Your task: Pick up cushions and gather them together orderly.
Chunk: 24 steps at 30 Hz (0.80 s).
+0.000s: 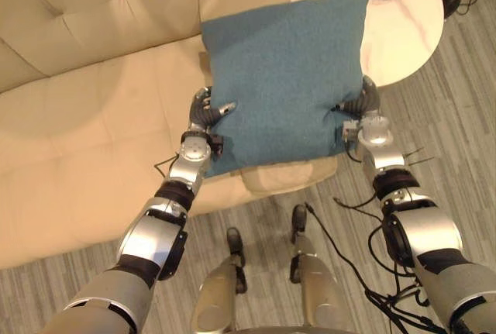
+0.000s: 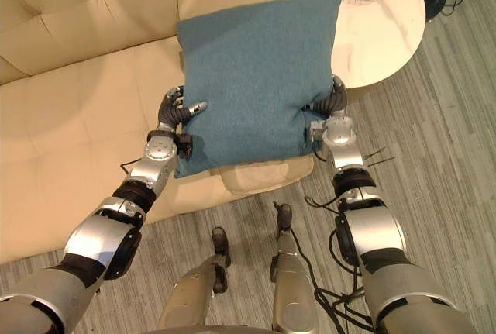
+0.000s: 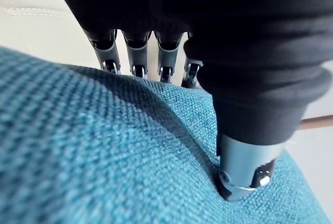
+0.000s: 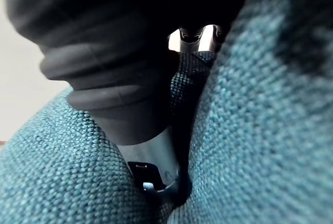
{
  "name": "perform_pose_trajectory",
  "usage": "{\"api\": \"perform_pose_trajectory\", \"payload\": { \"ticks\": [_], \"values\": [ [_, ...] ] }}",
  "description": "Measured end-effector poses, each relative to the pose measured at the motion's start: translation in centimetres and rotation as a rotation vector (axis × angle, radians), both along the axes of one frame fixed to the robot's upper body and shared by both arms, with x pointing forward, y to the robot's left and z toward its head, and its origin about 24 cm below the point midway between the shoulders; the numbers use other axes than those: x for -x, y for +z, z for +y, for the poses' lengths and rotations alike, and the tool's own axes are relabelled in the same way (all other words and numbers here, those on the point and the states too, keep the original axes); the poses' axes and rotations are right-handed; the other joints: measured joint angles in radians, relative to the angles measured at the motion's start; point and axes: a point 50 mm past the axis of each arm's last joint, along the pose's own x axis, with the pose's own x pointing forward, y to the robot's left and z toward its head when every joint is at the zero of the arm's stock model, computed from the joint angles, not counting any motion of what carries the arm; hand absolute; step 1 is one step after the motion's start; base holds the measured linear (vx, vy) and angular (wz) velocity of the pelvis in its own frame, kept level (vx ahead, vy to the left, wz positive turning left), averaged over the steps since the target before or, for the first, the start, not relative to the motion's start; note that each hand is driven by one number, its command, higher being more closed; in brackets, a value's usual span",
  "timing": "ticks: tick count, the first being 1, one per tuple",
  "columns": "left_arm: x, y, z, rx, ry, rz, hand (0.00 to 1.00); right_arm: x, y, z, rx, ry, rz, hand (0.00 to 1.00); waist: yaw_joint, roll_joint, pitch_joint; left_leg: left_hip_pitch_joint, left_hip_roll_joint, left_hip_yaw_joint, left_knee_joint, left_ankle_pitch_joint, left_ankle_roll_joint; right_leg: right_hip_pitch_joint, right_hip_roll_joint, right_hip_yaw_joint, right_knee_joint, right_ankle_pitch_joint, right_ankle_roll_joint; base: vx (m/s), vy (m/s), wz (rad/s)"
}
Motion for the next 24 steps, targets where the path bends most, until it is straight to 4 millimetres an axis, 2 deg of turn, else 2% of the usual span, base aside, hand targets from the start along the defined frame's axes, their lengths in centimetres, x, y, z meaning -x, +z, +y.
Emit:
{"api": "perform_pose_trajectory", "payload": {
  "ticks": [5,8,11,13,17,21,24],
  "values": [
    [0.1,1.5,-0.4,0.056,-0.003,-0.069,1.0,0.2,1.7,0.5,0.044,0.031,-0.079,1.0,-0.001,0.004,0.006,-0.01,0.005,-0.015,-0.009,0.015,-0.012,0.0,0.005,-0.003,-0.014,0.0,0.0,0.02,-0.039,0.08],
    [1.0,2.3,-0.2,0.097,-0.004,-0.143,1.0,1.3,2.0,1.5,0.059,0.091,-0.154,1.0,0.001,0.004,0.006,-0.006,0.016,-0.021,-0.02,0.026,-0.029,0.001,0.017,-0.001,-0.015,0.0,0.0,0.02,-0.061,0.0],
    [2.7,1.6,0.2,0.124,-0.008,-0.183,1.0,3.1,-0.2,2.0,0.054,0.134,-0.151,1.0,0.005,0.007,0.005,0.022,0.028,-0.023,-0.046,0.037,-0.047,0.017,0.03,0.001,-0.016,0.0,0.0,0.04,-0.059,-0.02],
    [4.8,-0.2,0.3,0.152,-0.02,-0.178,1.0,5.1,-2.9,2.3,0.025,0.158,-0.119,1.0,0.004,0.008,0.003,0.059,0.03,-0.024,-0.056,0.038,-0.048,0.063,0.036,0.002,-0.033,0.0,0.0,0.05,-0.007,0.07],
    [8.6,-2.8,0.4,0.208,-0.025,-0.157,1.0,8.4,-5.5,2.6,-0.013,0.2,-0.099,1.0,0.003,0.011,-0.004,0.101,0.029,-0.027,-0.053,0.038,-0.048,0.112,0.041,0.002,-0.037,-0.001,0.0,0.03,0.016,0.07],
    [12.3,-5.8,0.7,0.247,0.002,-0.083,1.0,11.6,-7.7,2.8,-0.05,0.246,-0.062,1.0,0.01,0.016,-0.074,0.124,0.032,-0.048,-0.053,0.036,-0.047,0.148,0.049,0.002,-0.038,-0.006,0.003,-0.01,0.012,0.15],
    [15.6,-7.6,1.3,0.272,0.026,-0.032,1.0,14.4,-9.5,3.6,-0.14,0.287,-0.03,1.0,0.028,0.009,-0.149,0.161,0.039,-0.053,-0.059,0.021,-0.025,0.192,0.05,0.003,-0.039,-0.046,0.014,-0.01,0.019,0.16]
  ]
}}
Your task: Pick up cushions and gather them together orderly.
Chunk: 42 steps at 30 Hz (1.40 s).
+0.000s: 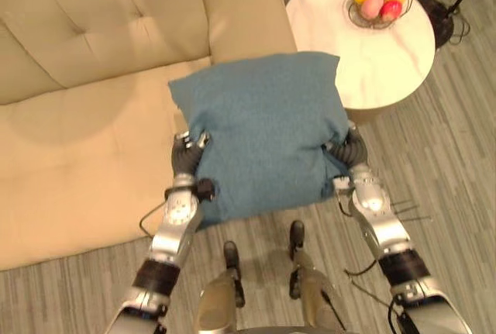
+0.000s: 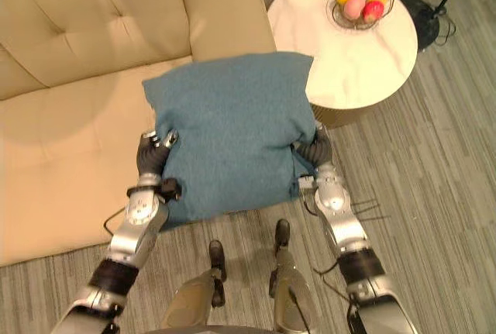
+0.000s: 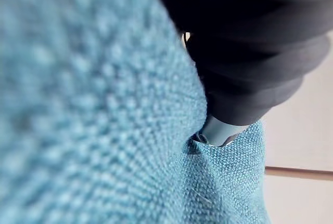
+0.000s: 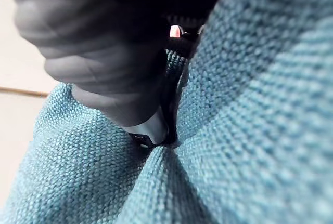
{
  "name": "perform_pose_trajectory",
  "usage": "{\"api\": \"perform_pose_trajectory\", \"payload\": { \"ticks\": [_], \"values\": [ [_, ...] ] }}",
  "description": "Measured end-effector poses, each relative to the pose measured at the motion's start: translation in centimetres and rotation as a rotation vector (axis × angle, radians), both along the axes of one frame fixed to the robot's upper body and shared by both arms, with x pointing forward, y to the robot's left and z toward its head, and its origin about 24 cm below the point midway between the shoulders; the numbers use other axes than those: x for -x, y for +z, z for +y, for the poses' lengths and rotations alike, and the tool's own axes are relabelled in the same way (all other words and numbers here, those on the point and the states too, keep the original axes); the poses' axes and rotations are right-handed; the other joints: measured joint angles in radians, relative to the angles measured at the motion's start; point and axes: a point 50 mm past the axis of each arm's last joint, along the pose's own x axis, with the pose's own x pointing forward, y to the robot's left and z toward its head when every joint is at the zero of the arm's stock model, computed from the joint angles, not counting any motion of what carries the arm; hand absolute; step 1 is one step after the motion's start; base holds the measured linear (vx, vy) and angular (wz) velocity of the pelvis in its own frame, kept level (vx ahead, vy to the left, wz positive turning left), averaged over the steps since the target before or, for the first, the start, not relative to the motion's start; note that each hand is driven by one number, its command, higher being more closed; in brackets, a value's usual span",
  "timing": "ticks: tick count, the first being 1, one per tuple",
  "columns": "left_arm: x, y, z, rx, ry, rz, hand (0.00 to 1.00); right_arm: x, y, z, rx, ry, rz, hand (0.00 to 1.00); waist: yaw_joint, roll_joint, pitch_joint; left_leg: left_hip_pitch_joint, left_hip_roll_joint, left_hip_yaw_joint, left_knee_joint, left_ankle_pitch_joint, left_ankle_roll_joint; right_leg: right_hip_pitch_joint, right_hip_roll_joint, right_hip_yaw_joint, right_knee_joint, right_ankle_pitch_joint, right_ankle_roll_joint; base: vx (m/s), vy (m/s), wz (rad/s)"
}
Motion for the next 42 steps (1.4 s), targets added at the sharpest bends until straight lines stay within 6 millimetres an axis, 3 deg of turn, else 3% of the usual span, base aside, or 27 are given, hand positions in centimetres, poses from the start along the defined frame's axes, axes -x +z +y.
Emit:
{"api": "perform_pose_trajectory", "payload": {
  "ticks": [2,5,9,11,13,14,15,16,17,19,20,21,22,23,24,26,28,29,30,31,32,36,40,42],
  "values": [
    [2.7,-0.9,0.7,0.027,0.033,0.029,1.0,1.3,-1.0,1.0,-0.065,0.042,0.028,1.0,0.005,0.002,-0.053,0.024,-0.009,-0.004,-0.012,0.0,0.0,0.024,-0.007,0.002,0.0,-0.037,0.015,-0.02,-0.009,0.13],
    [4.7,-1.7,0.8,0.068,0.069,0.06,1.0,2.1,-1.8,1.5,-0.069,0.08,0.055,1.0,0.019,0.023,-0.092,0.045,-0.008,0.005,-0.014,0.001,0.0,0.037,-0.005,0.014,0.0,-0.036,0.015,-0.04,-0.019,-0.07],
    [5.4,-2.2,0.8,0.077,0.075,0.087,1.0,2.7,-2.4,1.5,-0.07,0.084,0.082,1.0,0.032,0.024,-0.106,0.057,-0.001,0.016,-0.002,0.0,0.0,0.036,-0.009,0.022,0.042,-0.044,0.014,-0.09,-0.005,-0.12],
    [5.2,-2.1,0.7,0.07,0.069,0.079,1.0,2.7,-2.5,1.5,-0.065,0.083,0.084,1.0,0.025,0.021,-0.104,0.045,0.002,-0.008,0.024,0.002,0.001,-0.015,-0.018,0.026,0.176,-0.101,0.024,-0.08,-0.014,0.23],
    [4.4,-1.7,0.5,0.041,0.051,0.054,1.0,2.8,-2.8,1.1,-0.051,0.071,0.097,1.0,0.015,0.019,-0.103,0.031,0.002,-0.066,0.053,0.015,0.02,-0.056,-0.025,0.095,0.359,-0.174,0.103,-0.08,0.011,0.83],
    [4.1,-1.4,0.5,0.035,0.045,0.042,1.0,2.7,-2.7,1.1,-0.053,0.067,0.092,1.0,0.012,0.012,-0.1,0.021,-0.002,-0.094,0.06,0.022,0.027,-0.079,-0.037,0.128,0.47,-0.239,0.082,-0.08,-0.031,1.5],
    [3.6,-1.4,0.6,0.021,0.038,0.038,1.0,2.8,-2.8,1.2,-0.052,0.064,0.088,1.0,-0.004,-0.009,-0.103,0.01,-0.032,-0.167,0.077,0.042,0.021,-0.096,-0.059,0.168,0.693,-0.341,0.061,-0.04,-0.129,1.67],
    [3.5,-1.5,0.7,0.017,0.039,0.042,1.0,2.7,-2.7,1.2,-0.051,0.064,0.083,1.0,0.001,-0.026,-0.111,-0.021,-0.055,-0.221,0.093,0.054,0.016,-0.073,-0.066,0.206,0.749,-0.392,0.075,-0.05,-0.186,1.58],
    [3.5,-1.5,0.7,0.018,0.041,0.041,1.0,2.6,-2.5,1.3,-0.045,0.066,0.076,1.0,0.011,-0.042,-0.121,-0.045,-0.062,-0.243,0.107,0.058,0.01,-0.058,-0.064,0.226,0.725,-0.422,0.072,-0.16,-0.329,1.2],
    [3.5,-1.4,0.6,0.027,0.043,0.036,1.0,1.7,-1.5,1.3,-0.015,0.078,0.031,1.0,0.056,-0.018,-0.123,-0.156,-0.046,-0.315,0.107,0.121,-0.008,-0.025,-0.037,0.19,0.539,-0.474,0.056,-0.28,-0.308,0.94],
    [3.6,-1.6,0.4,0.041,0.047,0.041,1.0,1.5,-1.3,1.1,0.001,0.079,0.023,1.0,0.059,0.016,-0.115,-0.177,-0.03,-0.341,0.096,0.144,-0.013,-0.025,-0.015,0.161,0.513,-0.455,0.048,-0.3,-0.181,1.0],
    [3.7,-1.7,0.1,0.055,0.048,0.046,1.0,1.3,-1.4,0.9,0.021,0.073,0.027,1.0,0.057,0.057,-0.097,-0.192,-0.005,-0.348,0.051,0.209,0.0,-0.019,0.014,0.104,0.486,-0.428,0.025,-0.34,-0.161,1.09],
    [3.8,-1.8,-0.1,0.063,0.048,0.052,1.0,1.3,-2.1,0.7,0.031,0.061,0.06,1.0,0.057,0.076,-0.096,-0.176,0.023,-0.302,-0.033,0.221,0.041,-0.026,0.021,0.054,0.484,-0.416,0.0,-0.35,-0.145,1.09],
    [3.8,-1.9,-0.1,0.063,0.047,0.056,1.0,1.2,-2.4,0.7,0.031,0.055,0.072,1.0,0.057,0.074,-0.091,-0.171,0.038,-0.265,-0.061,0.181,0.051,-0.027,0.018,0.028,0.479,-0.407,-0.007,-0.32,-0.142,1.07],
    [3.8,-1.9,-0.2,0.063,0.042,0.062,1.0,1.2,-2.5,0.5,0.035,0.047,0.076,1.0,0.051,0.046,-0.076,-0.178,0.042,-0.155,-0.063,0.081,0.065,-0.02,-0.012,-0.004,0.435,-0.379,-0.025,-0.28,-0.12,0.83],
    [3.9,-2.0,-0.5,0.068,0.028,0.066,1.0,1.0,-2.2,0.2,0.035,0.032,0.065,1.0,0.051,0.026,-0.073,-0.173,0.008,-0.064,0.001,0.096,0.054,-0.019,-0.06,-0.028,0.375,-0.321,-0.022,-0.2,-0.096,0.7],
    [3.8,-1.8,-0.7,0.071,0.018,0.055,1.0,0.9,-2.0,-0.1,0.036,0.024,0.058,1.0,0.033,0.03,-0.078,-0.154,-0.001,0.003,0.16,0.093,0.057,-0.04,-0.084,-0.052,0.349,-0.272,-0.004,-0.17,0.022,0.55],
    [3.6,-1.6,-0.8,0.071,0.004,0.043,1.0,0.8,-2.0,-0.2,0.032,0.015,0.055,1.0,0.014,0.055,-0.092,-0.122,0.021,0.065,0.23,-0.021,0.063,-0.061,-0.088,-0.082,0.347,-0.254,0.006,-0.19,0.116,0.43],
    [3.5,-1.6,-0.9,0.071,0.001,0.04,1.0,0.8,-2.0,-0.2,0.031,0.012,0.054,1.0,0.013,0.055,-0.092,-0.121,0.022,0.073,0.227,-0.03,0.06,-0.063,-0.089,-0.085,0.345,-0.25,0.008,-0.23,0.156,0.46],
    [3.4,-1.6,-0.9,0.073,-0.006,0.038,1.0,0.8,-1.9,-0.2,0.02,0.004,0.053,1.0,0.008,0.043,-0.089,-0.115,0.011,0.091,0.186,-0.016,0.052,-0.063,-0.095,-0.087,0.326,-0.239,0.01,-0.19,0.121,0.25],
    [3.7,-2.0,-0.9,0.065,-0.009,0.057,1.0,0.8,-2.0,0.0,0.016,0.0,0.051,1.0,0.0,0.028,-0.096,-0.086,-0.02,0.091,0.098,0.007,0.049,-0.039,-0.1,-0.094,0.274,-0.212,0.034,-0.2,0.146,0.33],
    [3.6,-2.1,-1.4,0.068,-0.029,0.062,1.0,0.9,-1.5,-0.3,0.021,-0.021,0.029,1.0,-0.023,0.025,-0.1,-0.063,-0.054,0.089,0.002,0.022,0.047,0.023,-0.107,-0.1,0.16,-0.168,0.028,-0.09,0.122,0.58],
    [3.7,-2.2,-1.3,0.062,-0.03,0.065,1.0,1.3,-1.5,-0.1,-0.001,-0.025,0.025,1.0,0.004,0.019,-0.104,-0.073,-0.049,0.087,0.019,0.084,0.055,0.044,-0.107,-0.119,0.145,-0.137,0.038,-0.02,0.059,0.26],
    [3.7,-2.2,-1.1,0.048,-0.034,0.066,1.0,1.3,-1.5,0.1,-0.011,-0.025,0.025,1.0,0.0,0.016,-0.105,-0.093,-0.047,0.084,0.041,0.082,0.058,0.038,-0.107,-0.124,0.14,-0.132,0.044,0.02,0.025,0.06]
  ]
}}
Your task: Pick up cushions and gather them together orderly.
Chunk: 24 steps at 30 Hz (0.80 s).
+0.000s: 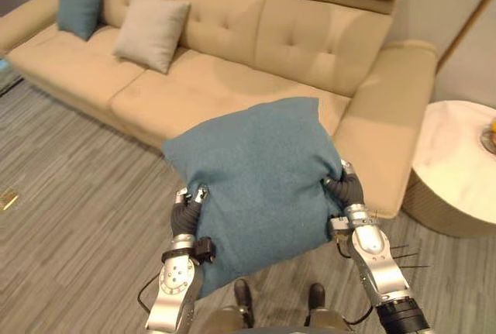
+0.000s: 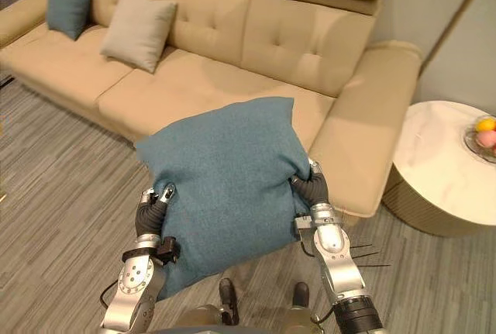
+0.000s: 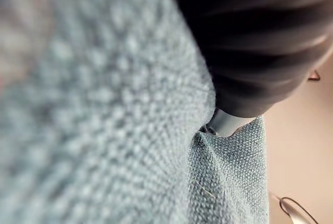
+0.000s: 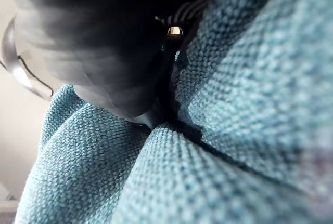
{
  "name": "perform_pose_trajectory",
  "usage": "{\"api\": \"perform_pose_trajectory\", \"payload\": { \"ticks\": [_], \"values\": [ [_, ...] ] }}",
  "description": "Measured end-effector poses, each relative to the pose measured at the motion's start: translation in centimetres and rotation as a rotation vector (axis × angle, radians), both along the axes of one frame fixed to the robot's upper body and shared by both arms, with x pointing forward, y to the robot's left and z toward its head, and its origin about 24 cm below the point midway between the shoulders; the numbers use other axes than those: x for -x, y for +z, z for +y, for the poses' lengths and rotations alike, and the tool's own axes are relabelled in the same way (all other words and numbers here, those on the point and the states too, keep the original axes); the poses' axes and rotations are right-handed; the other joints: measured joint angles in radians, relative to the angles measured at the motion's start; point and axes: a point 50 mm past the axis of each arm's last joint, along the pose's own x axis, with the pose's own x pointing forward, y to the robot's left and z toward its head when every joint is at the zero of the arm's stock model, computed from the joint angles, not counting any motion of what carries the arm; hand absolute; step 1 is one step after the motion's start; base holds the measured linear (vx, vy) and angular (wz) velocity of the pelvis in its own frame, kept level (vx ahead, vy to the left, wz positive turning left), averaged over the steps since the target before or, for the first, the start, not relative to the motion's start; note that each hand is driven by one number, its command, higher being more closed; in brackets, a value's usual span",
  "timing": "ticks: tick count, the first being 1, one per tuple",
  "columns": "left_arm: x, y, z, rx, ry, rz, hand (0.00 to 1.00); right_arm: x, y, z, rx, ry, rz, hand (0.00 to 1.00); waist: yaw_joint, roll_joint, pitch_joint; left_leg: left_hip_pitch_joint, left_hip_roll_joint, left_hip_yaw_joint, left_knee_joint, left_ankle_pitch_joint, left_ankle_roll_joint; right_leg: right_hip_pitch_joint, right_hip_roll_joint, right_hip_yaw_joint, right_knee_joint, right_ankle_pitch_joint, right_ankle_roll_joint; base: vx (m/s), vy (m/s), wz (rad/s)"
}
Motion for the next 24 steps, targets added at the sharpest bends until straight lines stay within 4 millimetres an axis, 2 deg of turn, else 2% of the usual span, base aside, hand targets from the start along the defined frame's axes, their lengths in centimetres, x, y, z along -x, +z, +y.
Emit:
{"api": "perform_pose_trajectory", "payload": {
  "ticks": [3,5,6,7,8,9,10,11,12,13,14,15,16,17,18,20,21,22,23,24],
  "values": [
    [0.0,0.0,0.0,-0.003,-0.009,0.001,1.0,0.1,-0.1,0.0,-0.002,-0.001,0.004,1.0,-0.001,-0.005,0.002,-0.035,0.005,-0.005,0.059,-0.025,0.023,-0.003,-0.001,-0.007,-0.003,-0.001,0.006,0.02,0.027,0.03],
    [0.0,0.0,0.1,-0.004,-0.013,0.002,1.0,0.1,-0.1,0.0,-0.002,-0.001,0.004,1.0,0.002,-0.01,0.003,-0.064,0.004,-0.005,0.124,-0.069,0.025,-0.026,-0.015,-0.006,0.045,-0.034,0.012,0.04,0.073,-0.03],
    [0.0,0.0,0.1,-0.004,-0.015,0.003,1.0,0.1,-0.1,0.0,-0.002,-0.001,0.005,1.0,0.0,-0.015,0.007,-0.072,0.002,-0.008,0.16,-0.097,0.032,-0.039,-0.028,-0.006,0.096,-0.071,0.022,0.06,0.087,0.13],
    [0.1,-0.1,0.1,-0.006,-0.02,0.009,1.0,0.3,-0.3,-0.1,-0.001,-0.004,0.014,1.0,-0.003,-0.03,0.016,-0.071,-0.011,-0.016,0.217,-0.145,0.041,-0.051,-0.06,-0.007,0.194,-0.137,0.027,0.07,0.085,0.21],
    [0.2,-0.2,0.1,-0.007,-0.025,0.011,1.0,0.4,-0.5,-0.1,-0.001,-0.006,0.02,1.0,-0.004,-0.036,0.019,-0.069,-0.021,-0.027,0.237,-0.164,0.044,-0.05,-0.071,-0.01,0.233,-0.159,0.021,0.1,0.074,0.41],
    [0.3,-0.3,0.1,-0.01,-0.033,0.018,1.0,0.7,-0.8,-0.2,0.001,-0.009,0.032,1.0,-0.011,-0.049,0.023,-0.06,-0.036,-0.056,0.265,-0.193,0.06,-0.059,-0.095,-0.007,0.335,-0.186,-0.01,0.14,0.051,0.42],
    [0.5,-0.5,0.1,-0.008,-0.031,0.025,1.0,0.8,-1.0,-0.3,0.002,-0.009,0.041,1.0,-0.018,-0.053,0.025,-0.052,-0.049,-0.068,0.272,-0.209,0.079,-0.113,-0.117,0.015,0.459,-0.17,-0.033,0.15,0.064,0.38],
    [0.7,-0.6,0.2,-0.009,-0.028,0.036,1.0,0.8,-1.3,-0.2,0.0,-0.006,0.055,1.0,-0.019,-0.05,0.03,-0.034,-0.054,-0.082,0.265,-0.215,0.089,-0.192,-0.127,0.045,0.598,-0.149,-0.088,0.17,0.078,0.3],
    [0.8,-0.8,0.3,-0.013,-0.027,0.046,1.0,1.0,-1.8,-0.1,-0.004,-0.007,0.073,1.0,-0.027,-0.043,0.034,-0.021,-0.048,-0.097,0.265,-0.222,0.097,-0.212,-0.111,0.056,0.63,-0.179,-0.076,0.19,0.082,0.29],
    [0.8,-0.8,0.5,-0.024,-0.03,0.048,1.0,1.1,-1.9,0.0,-0.008,-0.002,0.081,1.0,-0.028,-0.046,0.045,0.0,-0.045,-0.109,0.258,-0.233,0.098,-0.238,-0.077,0.068,0.604,-0.213,-0.052,0.21,0.055,0.28],
    [0.8,-0.9,0.6,-0.032,-0.031,0.05,1.0,1.2,-2.0,0.1,-0.009,0.002,0.082,1.0,-0.029,-0.049,0.049,0.013,-0.045,-0.112,0.251,-0.239,0.099,-0.256,-0.052,0.068,0.541,-0.211,-0.048,0.23,0.025,0.14],
    [0.8,-0.9,0.7,-0.036,-0.033,0.052,1.0,1.2,-2.0,0.1,-0.007,0.003,0.082,1.0,-0.031,-0.049,0.052,0.026,-0.044,-0.114,0.246,-0.251,0.095,-0.266,-0.024,0.066,0.447,-0.197,-0.035,0.25,0.008,0.11],
    [0.8,-1.0,0.6,-0.037,-0.034,0.058,1.0,1.2,-2.1,0.0,-0.005,0.003,0.086,1.0,-0.042,-0.048,0.053,0.048,-0.046,-0.117,0.238,-0.265,0.09,-0.265,0.011,0.057,0.28,-0.144,-0.014,0.34,-0.008,0.19],
    [0.7,-1.1,0.6,-0.039,-0.037,0.062,1.0,1.4,-2.2,0.0,-0.006,0.002,0.092,1.0,-0.056,-0.053,0.054,0.074,-0.059,-0.124,0.223,-0.274,0.082,-0.257,0.023,0.045,0.158,-0.084,0.003,0.4,-0.037,0.35],
    [0.4,-1.2,0.5,-0.049,-0.047,0.061,1.0,1.6,-2.4,-0.3,-0.007,-0.008,0.101,1.0,-0.066,-0.067,0.059,0.11,-0.081,-0.134,0.208,-0.284,0.072,-0.257,0.023,0.032,0.058,-0.035,0.001,0.37,-0.058,0.41],
    [0.0,-1.3,0.1,-0.069,-0.072,0.064,1.0,2.1,-2.9,-0.8,-0.009,-0.03,0.124,1.0,-0.078,-0.079,0.057,0.149,-0.097,-0.152,0.217,-0.317,0.056,-0.258,0.021,0.032,0.043,-0.01,-0.027,0.39,-0.113,0.5],
    [0.1,-1.6,-0.2,-0.068,-0.091,0.075,1.0,2.8,-3.5,-1.2,-0.01,-0.048,0.149,1.0,-0.086,-0.077,0.04,0.169,-0.095,-0.173,0.231,-0.36,0.034,-0.249,0.031,0.037,0.076,0.043,-0.081,0.5,-0.189,0.47],
    [0.1,-1.8,-0.7,-0.06,-0.11,0.084,1.0,3.1,-3.7,-1.8,-0.006,-0.066,0.162,1.0,-0.087,-0.055,0.027,0.176,-0.07,-0.181,0.242,-0.386,0.013,-0.259,0.041,0.016,0.123,0.07,-0.1,0.55,-0.196,0.37],
    [0.2,-2.0,-1.1,-0.052,-0.123,0.092,1.0,3.5,-4.0,-2.2,-0.005,-0.082,0.175,1.0,-0.087,-0.027,0.013,0.178,-0.035,-0.188,0.28,-0.407,-0.023,-0.261,0.049,-0.027,0.164,0.067,-0.104,0.68,-0.234,0.24],
    [0.0,-2.2,-1.4,-0.036,-0.128,0.099,1.0,3.6,-4.1,-2.4,-0.003,-0.092,0.184,1.0,-0.092,0.002,0.004,0.12,0.023,-0.189,0.419,-0.408,-0.073,-0.249,0.088,-0.055,0.184,0.029,-0.131,0.72,-0.229,0.0]
  ]
}}
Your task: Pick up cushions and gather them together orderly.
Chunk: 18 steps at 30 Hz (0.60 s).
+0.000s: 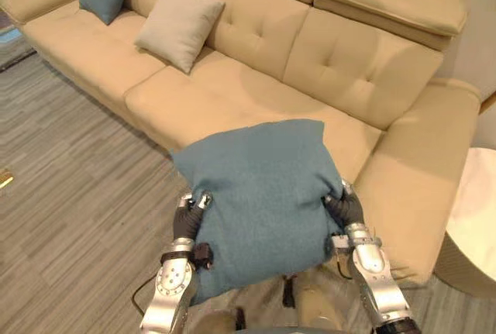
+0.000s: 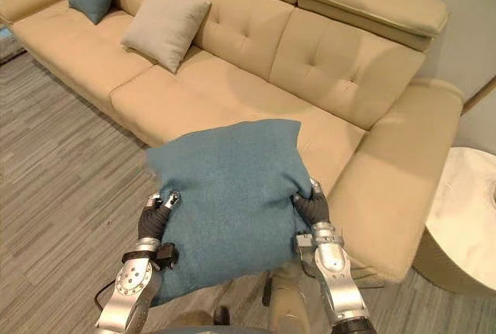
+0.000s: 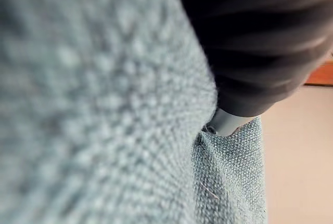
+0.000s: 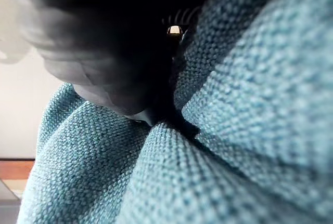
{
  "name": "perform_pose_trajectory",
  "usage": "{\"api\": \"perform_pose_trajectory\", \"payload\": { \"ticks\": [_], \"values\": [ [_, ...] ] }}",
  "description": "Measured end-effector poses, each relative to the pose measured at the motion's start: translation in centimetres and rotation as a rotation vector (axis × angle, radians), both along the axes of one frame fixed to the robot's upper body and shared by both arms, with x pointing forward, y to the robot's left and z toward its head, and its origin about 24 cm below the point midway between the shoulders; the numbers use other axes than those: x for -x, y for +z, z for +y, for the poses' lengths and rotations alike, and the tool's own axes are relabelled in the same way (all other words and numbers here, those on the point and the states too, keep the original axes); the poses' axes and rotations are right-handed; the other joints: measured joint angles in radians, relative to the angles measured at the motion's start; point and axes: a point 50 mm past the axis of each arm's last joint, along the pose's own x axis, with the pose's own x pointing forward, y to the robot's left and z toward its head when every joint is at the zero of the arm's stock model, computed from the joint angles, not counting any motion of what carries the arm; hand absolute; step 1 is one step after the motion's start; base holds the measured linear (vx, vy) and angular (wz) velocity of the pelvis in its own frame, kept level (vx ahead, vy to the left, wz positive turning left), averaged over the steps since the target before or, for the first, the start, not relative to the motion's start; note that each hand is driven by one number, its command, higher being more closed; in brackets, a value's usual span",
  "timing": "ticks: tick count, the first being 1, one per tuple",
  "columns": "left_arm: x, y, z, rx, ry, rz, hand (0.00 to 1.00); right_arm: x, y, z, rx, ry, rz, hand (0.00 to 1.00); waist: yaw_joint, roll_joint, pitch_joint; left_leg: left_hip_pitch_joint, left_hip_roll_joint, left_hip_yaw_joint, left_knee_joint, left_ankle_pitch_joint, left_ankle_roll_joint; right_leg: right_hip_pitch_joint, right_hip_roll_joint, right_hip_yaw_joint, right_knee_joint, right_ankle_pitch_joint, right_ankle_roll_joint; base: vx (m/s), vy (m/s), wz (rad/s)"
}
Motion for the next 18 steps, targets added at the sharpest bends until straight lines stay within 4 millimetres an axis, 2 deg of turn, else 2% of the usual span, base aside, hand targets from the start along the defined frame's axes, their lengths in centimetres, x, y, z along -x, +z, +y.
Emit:
{"api": "perform_pose_trajectory", "payload": {
  "ticks": [1,3,4,5,6,8,9,10,11,12,13,14,15,16,18],
  "values": [
    [0.0,-0.2,0.0,0.005,0.001,0.009,1.0,0.0,0.1,0.0,0.001,0.0,0.003,1.0,0.009,0.006,0.002,-0.05,0.05,0.018,0.17,0.045,-0.06,0.041,0.045,-0.004,-0.004,-0.016,-0.021,0.6,-0.191,-0.21],
    [0.1,-0.7,-0.1,0.006,-0.002,0.036,1.0,0.5,0.8,0.0,0.003,-0.007,-0.022,1.0,0.026,0.007,0.006,-0.101,0.125,0.054,0.394,0.122,-0.039,0.133,0.1,0.023,-0.023,-0.055,-0.044,0.56,-0.139,-0.63],
    [0.1,-0.7,-0.2,0.011,-0.002,0.037,1.0,0.8,1.6,0.0,-0.001,-0.014,-0.055,1.0,0.037,0.003,0.006,-0.116,0.151,0.092,0.454,0.109,-0.015,0.188,0.116,0.048,-0.045,-0.065,-0.049,0.5,-0.092,-0.66],
    [0.0,-0.5,-0.2,0.013,-0.002,0.031,1.0,0.8,2.1,0.1,-0.002,-0.013,-0.078,1.0,0.036,-0.002,0.005,-0.131,0.155,0.114,0.461,0.096,0.009,0.209,0.117,0.07,-0.058,-0.07,-0.048,0.44,-0.052,-0.65],
    [-0.1,-0.1,-0.3,0.021,0.0,0.01,1.0,0.8,3.2,0.2,-0.005,-0.01,-0.128,1.0,0.039,-0.007,0.006,-0.161,0.161,0.152,0.441,0.069,0.053,0.241,0.114,0.107,-0.085,-0.074,-0.044,0.31,-0.017,-0.55],
    [-0.2,0.4,-0.3,0.03,0.006,-0.017,1.0,0.8,4.2,0.3,-0.01,-0.01,-0.175,1.0,0.049,-0.009,0.007,-0.191,0.167,0.168,0.35,0.044,0.082,0.284,0.111,0.177,-0.112,-0.084,-0.029,0.34,0.047,-0.9],
    [-0.2,0.5,-0.3,0.033,0.008,-0.024,1.0,0.8,4.3,0.3,-0.012,-0.015,-0.178,1.0,0.068,-0.01,0.007,-0.199,0.158,0.14,0.261,0.044,0.081,0.307,0.108,0.226,-0.111,-0.097,-0.017,0.33,0.157,-1.24],
    [-0.2,0.5,-0.3,0.034,0.009,-0.023,1.0,0.8,4.2,0.3,-0.013,-0.016,-0.176,1.0,0.078,-0.011,0.008,-0.2,0.135,0.087,0.18,0.048,0.073,0.323,0.106,0.268,-0.107,-0.108,-0.009,0.29,0.24,-1.47],
    [0.0,0.3,-0.3,0.034,0.011,-0.016,1.0,0.8,4.1,0.3,-0.014,-0.018,-0.169,1.0,0.095,-0.015,0.011,-0.198,0.105,-0.009,0.073,0.063,0.048,0.337,0.105,0.326,-0.102,-0.122,0.008,0.21,0.257,-1.24],
    [0.1,0.2,-0.3,0.034,0.013,-0.011,1.0,0.7,4.0,0.4,-0.013,-0.018,-0.165,1.0,0.096,-0.013,0.01,-0.193,0.092,-0.055,0.021,0.075,0.03,0.339,0.103,0.35,-0.098,-0.132,0.017,0.19,0.312,-1.39],
    [0.4,0.0,-0.2,0.036,0.017,-0.002,1.0,0.6,3.7,0.3,-0.011,-0.019,-0.154,1.0,0.095,0.0,0.009,-0.176,0.077,-0.124,-0.089,0.102,0.002,0.334,0.106,0.403,-0.07,-0.152,0.049,0.13,0.281,-1.12],
    [0.6,-0.1,-0.3,0.04,0.02,0.003,1.0,0.6,3.5,0.3,-0.009,-0.019,-0.148,1.0,0.095,0.013,0.007,-0.164,0.081,-0.145,-0.137,0.121,-0.008,0.322,0.115,0.433,-0.059,-0.164,0.065,0.19,0.456,-1.73],
    [1.0,-0.5,-0.1,0.038,0.028,0.025,1.0,0.4,2.7,0.5,-0.015,-0.017,-0.115,1.0,0.094,0.027,-0.001,-0.142,0.076,-0.124,-0.117,0.207,-0.019,0.324,0.123,0.508,-0.056,-0.181,0.089,0.15,0.396,-1.44],
    [1.1,-0.6,0.0,0.032,0.029,0.03,1.0,0.5,2.3,0.7,-0.024,-0.019,-0.099,1.0,0.092,0.011,-0.006,-0.137,0.069,-0.091,-0.113,0.198,-0.004,0.323,0.108,0.531,-0.064,-0.177,0.099,0.2,0.463,-1.39],
    [1.3,-0.7,0.3,0.005,0.023,0.036,1.0,0.6,1.8,1.0,-0.032,-0.024,-0.076,1.0,0.082,-0.046,-0.012,-0.118,0.033,0.006,-0.133,0.193,0.021,0.304,0.052,0.599,-0.076,-0.168,0.146,0.17,0.35,-1.03]
  ]
}}
